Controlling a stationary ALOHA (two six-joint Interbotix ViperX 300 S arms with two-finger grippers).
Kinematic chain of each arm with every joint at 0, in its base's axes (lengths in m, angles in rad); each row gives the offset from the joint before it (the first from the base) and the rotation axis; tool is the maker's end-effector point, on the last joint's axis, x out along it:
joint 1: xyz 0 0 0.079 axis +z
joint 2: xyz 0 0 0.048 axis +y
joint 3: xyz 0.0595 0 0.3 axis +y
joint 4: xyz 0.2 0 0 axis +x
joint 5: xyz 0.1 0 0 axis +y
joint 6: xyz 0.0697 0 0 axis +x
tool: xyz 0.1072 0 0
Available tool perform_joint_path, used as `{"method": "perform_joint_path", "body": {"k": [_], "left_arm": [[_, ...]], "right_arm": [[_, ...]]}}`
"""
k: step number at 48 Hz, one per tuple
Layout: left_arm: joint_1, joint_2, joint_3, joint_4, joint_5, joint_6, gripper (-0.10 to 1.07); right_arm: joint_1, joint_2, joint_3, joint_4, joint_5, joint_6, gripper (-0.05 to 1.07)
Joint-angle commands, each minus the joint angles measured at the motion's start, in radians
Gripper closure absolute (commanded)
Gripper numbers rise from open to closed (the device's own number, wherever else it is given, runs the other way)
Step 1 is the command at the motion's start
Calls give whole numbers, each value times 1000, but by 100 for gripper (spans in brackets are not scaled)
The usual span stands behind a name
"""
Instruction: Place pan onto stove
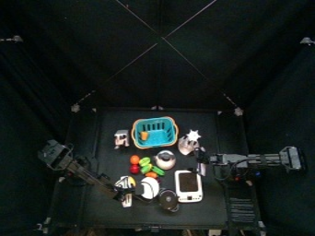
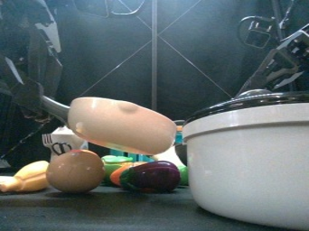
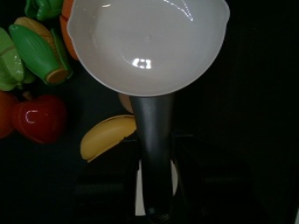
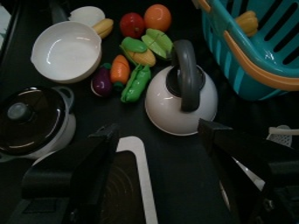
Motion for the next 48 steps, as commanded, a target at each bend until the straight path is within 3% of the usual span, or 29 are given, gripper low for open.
{"method": "perform_joint_path", "body": {"k": [1, 18, 31, 48], "left_arm": [[5, -20, -37, 18, -3, 0, 59], [52, -2, -106, 190, -5, 29, 59], [140, 103, -192, 275, -55, 32, 59], [195, 213, -313, 382, -117, 35, 59]], "right_arm": [[-2, -14, -11, -2, 0, 0, 1], [-51, -104, -9, -32, 61, 0, 1], [-75, -124, -5, -38, 109, 0, 1], [-95, -158, 8, -34, 218, 2, 1]]}}
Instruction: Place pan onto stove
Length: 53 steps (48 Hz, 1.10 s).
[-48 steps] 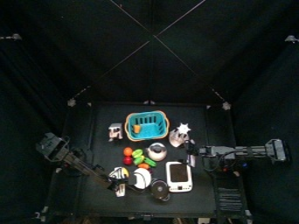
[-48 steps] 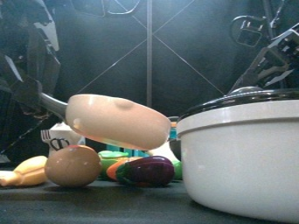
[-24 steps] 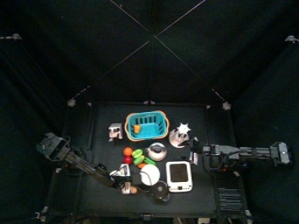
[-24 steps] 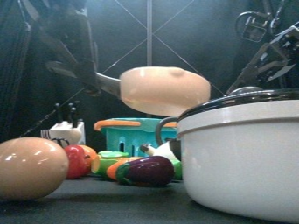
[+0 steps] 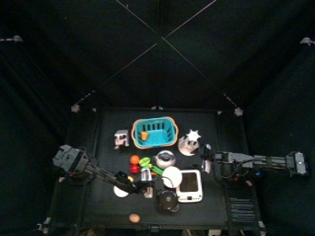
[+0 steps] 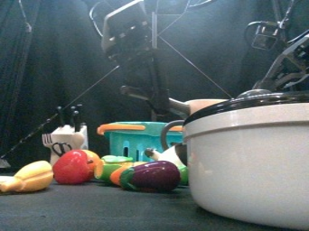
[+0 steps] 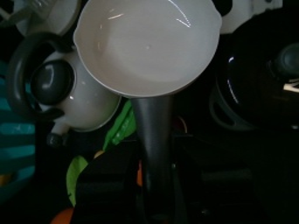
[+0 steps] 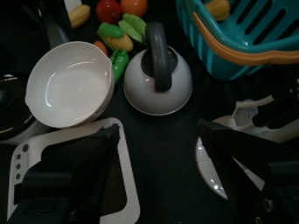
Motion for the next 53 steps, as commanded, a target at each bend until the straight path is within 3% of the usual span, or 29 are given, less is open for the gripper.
{"method": "perform_joint_path", "body": {"k": [1, 13, 32, 53], "left_arm": [[18, 8, -60, 26, -46, 0, 59], [44, 55, -89, 25, -118, 0, 60], [57, 130, -149, 20, -219, 0, 59], [75, 181, -167, 2, -239, -2, 60]], "right_arm": [[-12, -14, -9, 5, 25, 2, 1], [-49, -61, 0, 6, 52, 2, 1], [-74, -64, 11, 0, 55, 0, 1], [-104, -69, 5, -14, 75, -3, 1]]}}
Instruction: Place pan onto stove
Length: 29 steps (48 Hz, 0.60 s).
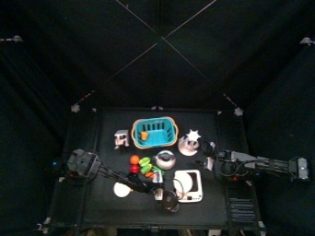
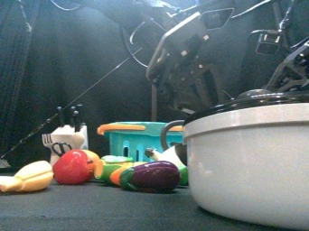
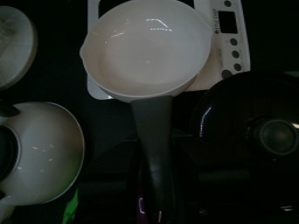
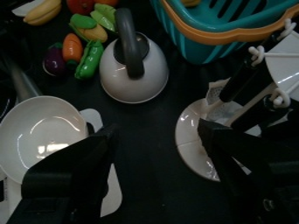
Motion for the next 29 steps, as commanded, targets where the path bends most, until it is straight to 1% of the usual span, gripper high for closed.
{"method": "perform_joint_path", "body": {"k": [1, 7, 16, 25, 29], "left_arm": [[11, 0, -37, -9, -12, -2, 60], [12, 20, -60, -31, -15, 0, 60], [18, 28, -84, -29, -21, 0, 59], [32, 34, -91, -32, -91, 0, 59], [37, 35, -87, -35, -104, 0, 58]], "right_arm": [[-8, 2, -17, 0, 6, -2, 1], [-6, -3, -17, -2, 20, -2, 1], [-9, -5, -17, -2, 20, -6, 1], [-15, -5, -17, 0, 20, -5, 1], [-15, -5, -17, 0, 20, -2, 1]]}}
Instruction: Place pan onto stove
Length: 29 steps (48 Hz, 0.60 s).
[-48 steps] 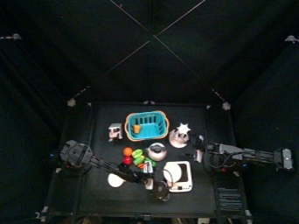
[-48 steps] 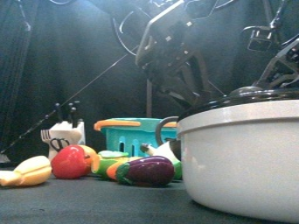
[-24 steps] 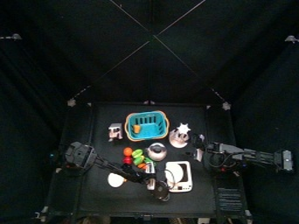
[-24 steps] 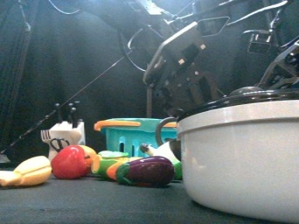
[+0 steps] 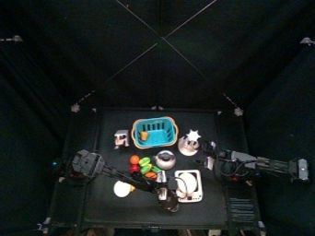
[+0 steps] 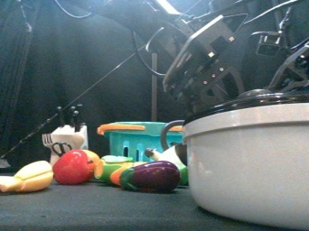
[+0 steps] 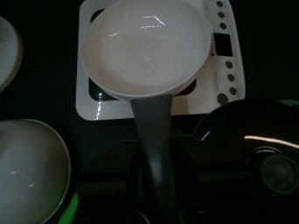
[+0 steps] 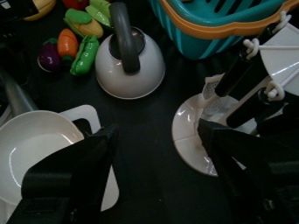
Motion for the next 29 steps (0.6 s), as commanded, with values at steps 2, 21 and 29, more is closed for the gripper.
{"method": "perform_joint_path", "body": {"k": [2, 21, 29], "left_arm": [[11, -14, -25, -8, -17, 0, 57], [29, -6, -20, -28, -15, 0, 30], [32, -12, -20, -28, -17, 2, 19]], "right_arm": [[-5, 5, -17, 2, -5, 2, 1], [-5, 5, -17, 0, -5, 2, 1], [-5, 5, -17, 2, -3, -2, 1]]}}
